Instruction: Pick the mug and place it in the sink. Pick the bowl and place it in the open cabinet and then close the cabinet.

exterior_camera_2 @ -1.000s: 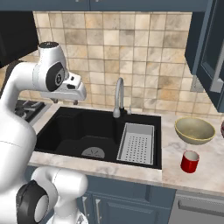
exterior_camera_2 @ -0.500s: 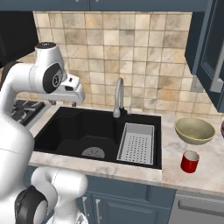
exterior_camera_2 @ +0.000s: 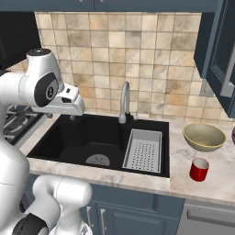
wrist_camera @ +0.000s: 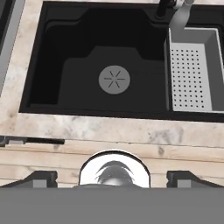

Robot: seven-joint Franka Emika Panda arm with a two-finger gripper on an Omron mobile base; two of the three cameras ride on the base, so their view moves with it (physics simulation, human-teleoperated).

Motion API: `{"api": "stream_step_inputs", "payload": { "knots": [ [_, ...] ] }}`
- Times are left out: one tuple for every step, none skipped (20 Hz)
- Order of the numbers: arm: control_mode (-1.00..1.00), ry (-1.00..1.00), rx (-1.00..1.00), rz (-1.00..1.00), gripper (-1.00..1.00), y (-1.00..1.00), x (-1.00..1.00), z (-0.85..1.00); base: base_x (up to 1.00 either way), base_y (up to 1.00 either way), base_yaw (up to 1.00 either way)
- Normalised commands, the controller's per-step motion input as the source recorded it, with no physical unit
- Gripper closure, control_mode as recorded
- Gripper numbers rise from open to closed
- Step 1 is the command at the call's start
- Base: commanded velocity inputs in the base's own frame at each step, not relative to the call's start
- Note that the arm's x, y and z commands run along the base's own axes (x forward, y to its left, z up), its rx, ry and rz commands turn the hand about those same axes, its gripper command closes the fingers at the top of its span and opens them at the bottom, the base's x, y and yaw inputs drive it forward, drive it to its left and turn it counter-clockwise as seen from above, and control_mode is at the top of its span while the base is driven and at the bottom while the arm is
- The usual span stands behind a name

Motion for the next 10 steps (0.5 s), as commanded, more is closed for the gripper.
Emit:
{"api": "stream_step_inputs", "payload": {
  "knots": [
    [-1.00,0.00,0.00,0.00,-1.00,-0.12,-0.41,0.00,0.00,0.00,0.00],
    [-1.00,0.00,0.00,0.00,-1.00,-0.06,-0.38,0.00,0.00,0.00,0.00],
    [-1.00,0.00,0.00,0.00,-1.00,-0.04,-0.27,0.00,0.00,0.00,0.00],
    [-1.00,0.00,0.00,0.00,-1.00,0.00,-0.15,0.00,0.00,0.00,0.00],
    [-1.00,0.00,0.00,0.00,-1.00,0.00,0.00,0.00,0.00,0.00,0.00],
    [-1.00,0.00,0.00,0.00,-1.00,0.00,0.00,0.00,0.00,0.00,0.00],
    [-1.00,0.00,0.00,0.00,-1.00,0.00,0.00,0.00,0.00,0.00,0.00],
    [-1.00,0.00,0.00,0.00,-1.00,0.00,0.00,0.00,0.00,0.00,0.00],
    [-1.00,0.00,0.00,0.00,-1.00,0.00,0.00,0.00,0.00,0.00,0.00],
    [-1.00,0.00,0.00,0.00,-1.00,0.00,0.00,0.00,0.00,0.00,0.00]
  ]
}}
